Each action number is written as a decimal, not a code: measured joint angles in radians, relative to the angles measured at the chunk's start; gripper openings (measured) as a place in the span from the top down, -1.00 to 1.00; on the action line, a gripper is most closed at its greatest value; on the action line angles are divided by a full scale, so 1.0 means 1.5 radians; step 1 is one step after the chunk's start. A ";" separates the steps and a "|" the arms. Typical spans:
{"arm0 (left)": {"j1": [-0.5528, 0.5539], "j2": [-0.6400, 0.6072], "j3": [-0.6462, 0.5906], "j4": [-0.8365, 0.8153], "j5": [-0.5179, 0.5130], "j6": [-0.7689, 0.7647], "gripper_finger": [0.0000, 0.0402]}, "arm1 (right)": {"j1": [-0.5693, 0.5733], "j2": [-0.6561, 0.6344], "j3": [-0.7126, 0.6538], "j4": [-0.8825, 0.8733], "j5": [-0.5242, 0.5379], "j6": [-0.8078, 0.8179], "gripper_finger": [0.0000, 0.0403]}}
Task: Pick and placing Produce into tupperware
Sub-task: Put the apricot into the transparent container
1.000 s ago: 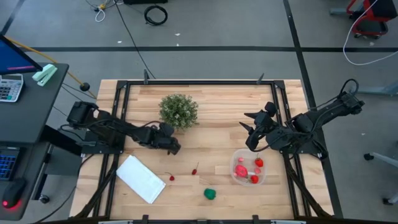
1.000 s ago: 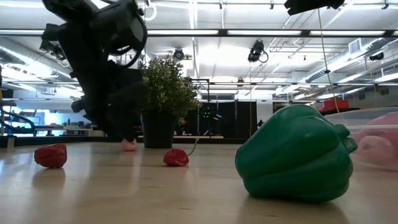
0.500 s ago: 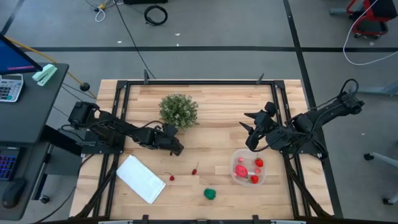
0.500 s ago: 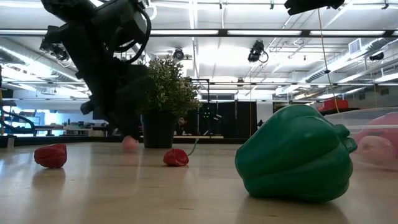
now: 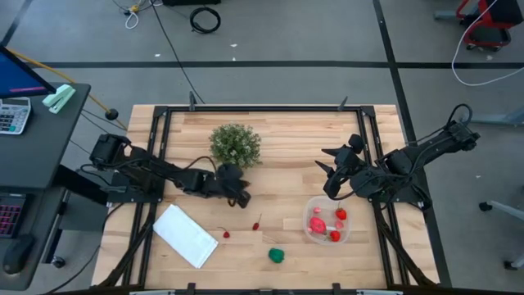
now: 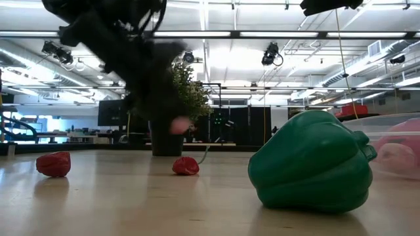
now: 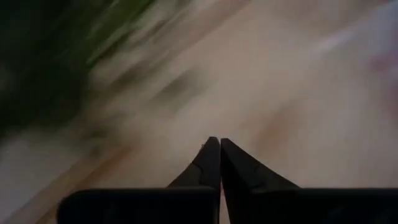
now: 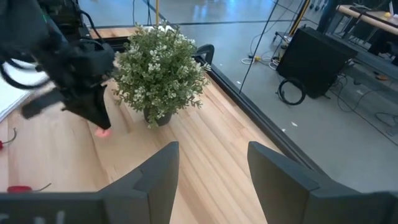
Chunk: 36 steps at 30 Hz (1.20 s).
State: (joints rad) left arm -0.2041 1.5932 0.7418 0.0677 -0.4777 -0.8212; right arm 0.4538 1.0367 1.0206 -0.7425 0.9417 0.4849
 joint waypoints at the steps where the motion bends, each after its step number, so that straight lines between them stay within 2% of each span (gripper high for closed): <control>1: -0.002 0.000 0.000 0.057 0.002 0.026 0.98 | 0.000 0.000 0.000 0.000 0.000 -0.004 0.01; 5: -0.001 0.000 0.000 0.259 0.016 0.131 0.98 | 0.000 0.000 0.000 0.002 0.000 -0.007 0.01; 8: 0.000 0.007 0.003 0.368 0.020 0.186 0.98 | 0.000 0.000 0.000 0.003 0.001 -0.007 0.01; 11: -0.005 0.038 0.033 0.392 0.040 0.211 0.99 | 0.000 0.000 0.000 0.011 0.022 -0.009 0.01; 16: -0.005 0.159 0.174 0.393 0.103 0.274 0.99 | 0.000 0.000 0.000 0.016 0.069 -0.010 0.01; 20: -0.001 0.274 0.330 0.334 0.175 0.314 0.98 | 0.000 0.000 0.000 0.017 0.072 -0.011 0.01; 27: 0.003 0.422 0.571 0.095 0.182 0.343 0.97 | 0.000 0.000 0.000 0.015 0.066 -0.011 0.01; 31: 0.003 0.465 0.661 0.018 0.189 0.366 0.93 | 0.000 0.000 0.000 0.011 0.060 -0.012 0.01; 36: 0.002 0.484 0.697 -0.048 0.200 0.383 0.74 | 0.000 0.000 0.000 0.011 0.052 -0.012 0.01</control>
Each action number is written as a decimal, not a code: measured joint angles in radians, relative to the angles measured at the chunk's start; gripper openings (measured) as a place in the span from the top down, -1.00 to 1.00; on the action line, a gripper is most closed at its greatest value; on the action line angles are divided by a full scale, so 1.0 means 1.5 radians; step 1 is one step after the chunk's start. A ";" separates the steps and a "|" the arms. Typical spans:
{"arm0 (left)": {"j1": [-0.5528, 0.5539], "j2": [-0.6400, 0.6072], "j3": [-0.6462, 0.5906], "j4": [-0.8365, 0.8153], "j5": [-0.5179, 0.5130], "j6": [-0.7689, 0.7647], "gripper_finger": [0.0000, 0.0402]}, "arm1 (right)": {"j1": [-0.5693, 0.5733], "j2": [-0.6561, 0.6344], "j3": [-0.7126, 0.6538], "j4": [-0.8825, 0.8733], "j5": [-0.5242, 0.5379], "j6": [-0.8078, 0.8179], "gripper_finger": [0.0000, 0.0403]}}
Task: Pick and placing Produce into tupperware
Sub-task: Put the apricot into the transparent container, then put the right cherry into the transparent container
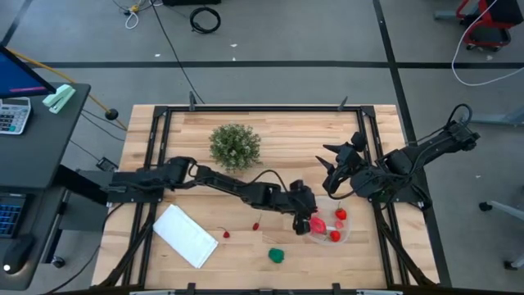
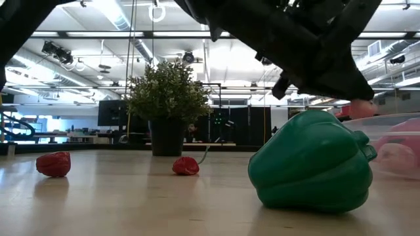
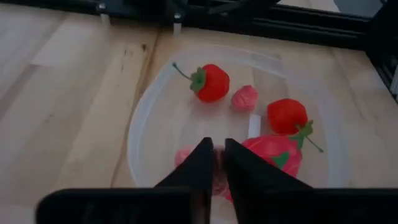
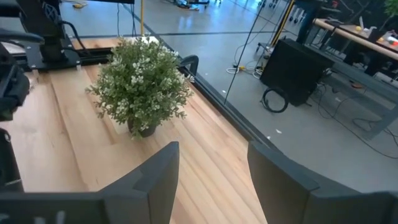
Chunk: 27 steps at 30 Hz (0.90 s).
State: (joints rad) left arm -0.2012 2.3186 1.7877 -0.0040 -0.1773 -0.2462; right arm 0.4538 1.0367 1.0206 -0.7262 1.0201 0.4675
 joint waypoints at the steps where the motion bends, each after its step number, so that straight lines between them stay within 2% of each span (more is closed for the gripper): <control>1: 0.000 0.000 0.000 0.001 0.000 0.007 0.69 | 0.000 0.000 0.000 0.000 0.000 0.000 0.01; 4: 0.000 -0.001 0.003 -0.023 -0.001 0.014 0.51 | 0.000 0.000 0.000 0.000 0.000 0.000 0.01; 7: 0.002 -0.009 0.002 -0.117 0.000 0.014 0.36 | 0.000 0.000 0.000 -0.001 0.000 0.000 0.01; 14: 0.017 -0.062 0.074 -0.557 -0.011 -0.056 0.27 | 0.000 0.000 0.000 -0.002 -0.001 0.000 0.01; 16: 0.016 -0.075 0.097 -0.658 -0.059 -0.075 0.29 | 0.000 0.000 0.000 -0.004 -0.001 0.000 0.01; 20: -0.003 -0.138 0.118 -0.774 -0.181 -0.113 0.35 | 0.000 0.000 0.000 -0.006 -0.009 0.000 0.01; 25: -0.032 -0.259 0.113 -0.867 -0.250 -0.164 0.40 | 0.000 0.000 0.000 -0.018 -0.048 0.005 0.01; 27: -0.047 -0.312 0.112 -0.917 -0.274 -0.201 0.41 | 0.000 0.000 -0.002 -0.024 -0.064 0.038 0.01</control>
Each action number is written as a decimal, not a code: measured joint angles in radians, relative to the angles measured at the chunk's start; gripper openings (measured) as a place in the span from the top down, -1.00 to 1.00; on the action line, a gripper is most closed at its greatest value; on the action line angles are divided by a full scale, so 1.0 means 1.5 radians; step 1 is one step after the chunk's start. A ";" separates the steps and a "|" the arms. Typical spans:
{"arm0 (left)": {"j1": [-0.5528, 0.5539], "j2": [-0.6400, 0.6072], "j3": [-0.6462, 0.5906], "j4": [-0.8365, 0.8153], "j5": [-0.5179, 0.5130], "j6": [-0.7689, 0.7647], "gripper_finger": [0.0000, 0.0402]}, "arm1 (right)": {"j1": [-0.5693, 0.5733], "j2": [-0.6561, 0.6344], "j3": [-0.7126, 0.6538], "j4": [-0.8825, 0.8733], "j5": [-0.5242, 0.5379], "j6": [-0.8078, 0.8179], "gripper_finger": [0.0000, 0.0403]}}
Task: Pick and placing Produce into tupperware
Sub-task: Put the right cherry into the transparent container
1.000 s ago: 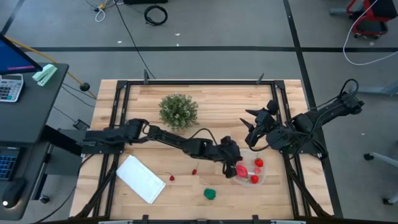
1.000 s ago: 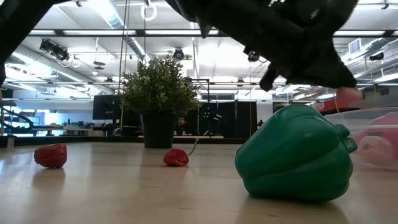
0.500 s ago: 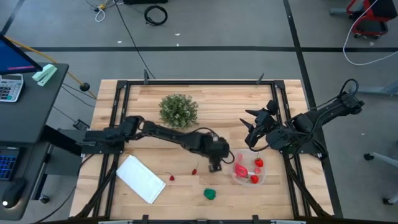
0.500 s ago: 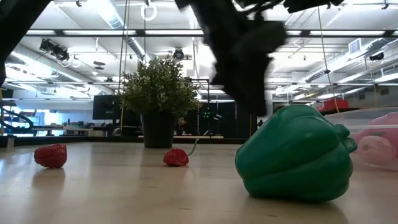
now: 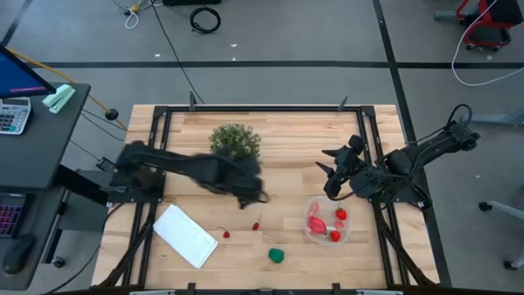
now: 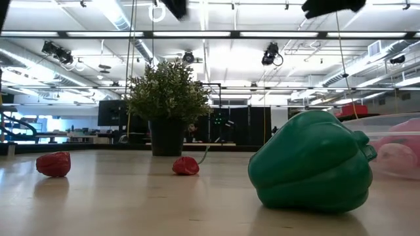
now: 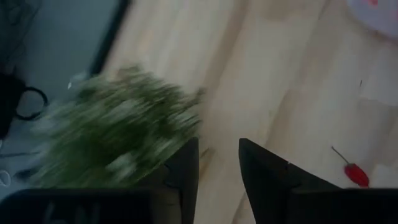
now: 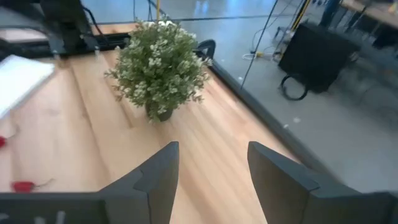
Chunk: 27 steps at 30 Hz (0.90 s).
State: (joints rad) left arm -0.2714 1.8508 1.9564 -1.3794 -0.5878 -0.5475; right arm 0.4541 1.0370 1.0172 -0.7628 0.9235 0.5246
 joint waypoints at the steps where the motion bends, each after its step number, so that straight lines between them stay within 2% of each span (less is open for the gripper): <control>1: -0.009 -0.026 0.000 -0.023 -0.010 -0.020 0.41 | 0.000 0.000 -0.006 0.001 -0.011 0.023 0.01; 6: -0.041 -0.134 0.000 -0.097 -0.024 -0.097 0.42 | -0.003 0.004 -0.046 0.001 -0.044 0.069 0.01; 10: -0.055 -0.196 0.000 -0.120 -0.025 -0.116 0.39 | -0.017 0.006 -0.077 0.000 -0.040 -0.004 0.01; 13: -0.062 -0.228 0.000 -0.124 -0.030 -0.103 0.39 | -0.038 0.006 -0.087 0.044 -0.028 -0.051 0.01; 16: -0.059 -0.253 0.000 -0.122 -0.036 -0.071 0.41 | -0.057 0.007 -0.111 0.141 -0.081 -0.018 0.01; 21: -0.040 -0.273 -0.001 -0.122 -0.075 -0.014 0.44 | -0.074 0.050 -0.185 0.403 -0.249 -0.047 0.01; 23: -0.030 -0.279 -0.001 -0.121 -0.098 0.007 0.44 | -0.074 0.089 -0.217 0.508 -0.270 -0.018 0.01; 27: -0.010 -0.281 -0.001 -0.117 -0.179 0.045 0.43 | -0.074 0.199 -0.242 0.612 -0.277 0.040 0.01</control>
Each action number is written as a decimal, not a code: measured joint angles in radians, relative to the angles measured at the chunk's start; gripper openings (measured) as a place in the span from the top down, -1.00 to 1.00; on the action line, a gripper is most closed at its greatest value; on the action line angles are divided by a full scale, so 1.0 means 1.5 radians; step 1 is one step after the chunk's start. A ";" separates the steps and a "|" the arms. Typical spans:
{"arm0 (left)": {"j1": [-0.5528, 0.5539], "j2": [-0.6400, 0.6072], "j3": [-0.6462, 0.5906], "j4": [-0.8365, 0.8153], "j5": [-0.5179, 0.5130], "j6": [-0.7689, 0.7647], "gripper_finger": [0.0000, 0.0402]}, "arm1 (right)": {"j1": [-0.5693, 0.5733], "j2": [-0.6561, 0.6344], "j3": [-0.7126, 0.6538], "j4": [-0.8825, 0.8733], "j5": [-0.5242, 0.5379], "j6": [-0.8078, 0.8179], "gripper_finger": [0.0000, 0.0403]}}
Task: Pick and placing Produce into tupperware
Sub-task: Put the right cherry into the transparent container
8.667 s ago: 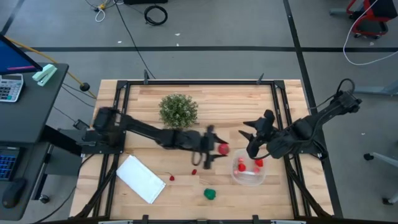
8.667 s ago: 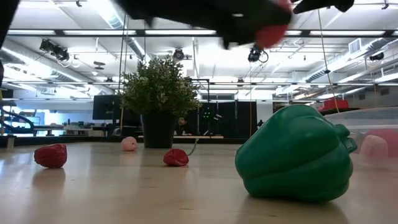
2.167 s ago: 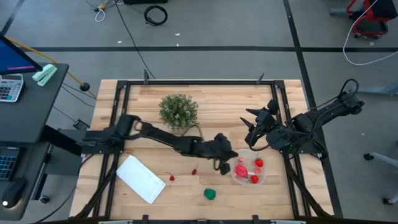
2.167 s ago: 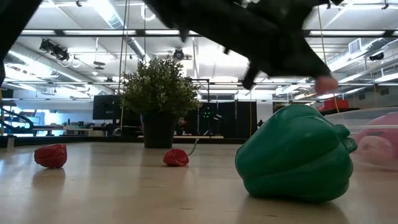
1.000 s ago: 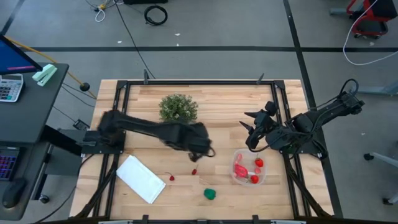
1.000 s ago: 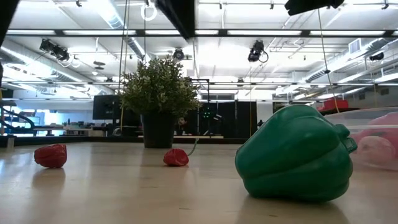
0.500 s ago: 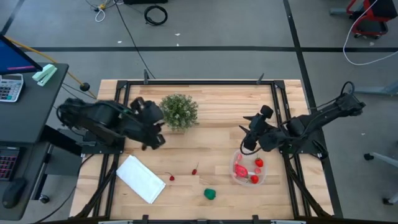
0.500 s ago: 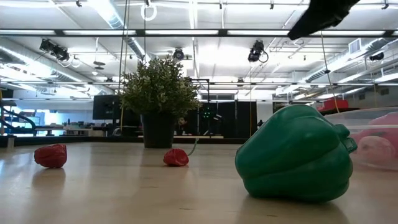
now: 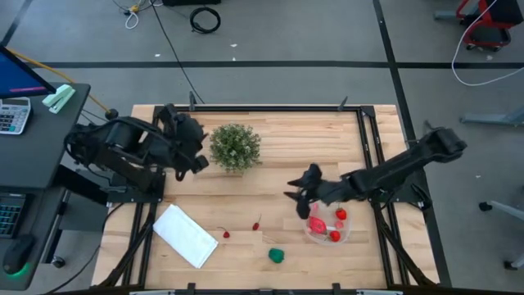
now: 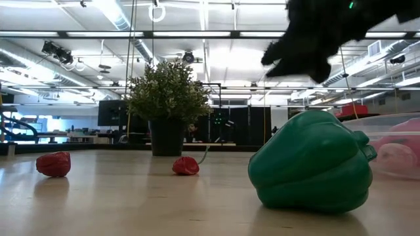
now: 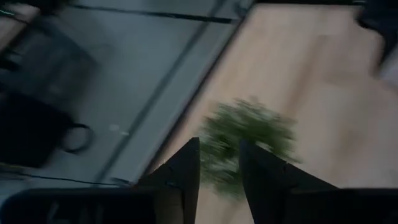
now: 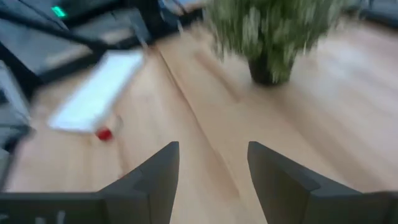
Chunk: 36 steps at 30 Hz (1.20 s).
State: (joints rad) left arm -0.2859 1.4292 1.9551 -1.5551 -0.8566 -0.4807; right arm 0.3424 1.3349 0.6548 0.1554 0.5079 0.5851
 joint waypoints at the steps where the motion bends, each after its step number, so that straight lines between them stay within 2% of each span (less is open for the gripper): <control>1: 0.006 0.000 0.000 0.000 -0.019 0.013 0.43 | 0.000 0.032 0.002 0.009 0.000 0.005 0.01; 4: 0.027 0.000 0.000 0.017 -0.049 0.043 0.44 | -0.008 0.126 0.032 0.013 -0.018 0.010 0.01; 9: 0.061 0.001 0.000 0.047 -0.051 0.092 0.45 | -0.028 0.262 0.122 0.010 -0.119 0.008 0.01; 13: 0.082 0.001 0.000 0.054 -0.051 0.105 0.43 | -0.040 0.338 0.201 -0.001 -0.167 -0.009 0.01; 16: 0.093 0.001 0.000 0.052 -0.050 0.109 0.44 | -0.046 0.377 0.254 -0.035 -0.173 -0.002 0.01; 23: 0.107 0.001 0.000 0.042 -0.050 0.109 0.46 | -0.053 0.425 0.333 -0.121 -0.175 0.017 0.01; 30: 0.107 0.001 0.000 0.039 -0.050 0.105 0.47 | -0.048 0.435 0.331 -0.137 -0.193 0.078 0.01; 36: 0.107 0.001 0.000 0.036 -0.050 0.102 0.47 | -0.037 0.434 0.331 -0.126 -0.188 0.082 0.01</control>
State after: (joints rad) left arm -0.1253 1.4307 1.9549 -1.5011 -0.9310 -0.3281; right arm 0.2870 1.9865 1.1519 -0.0339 0.2256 0.7078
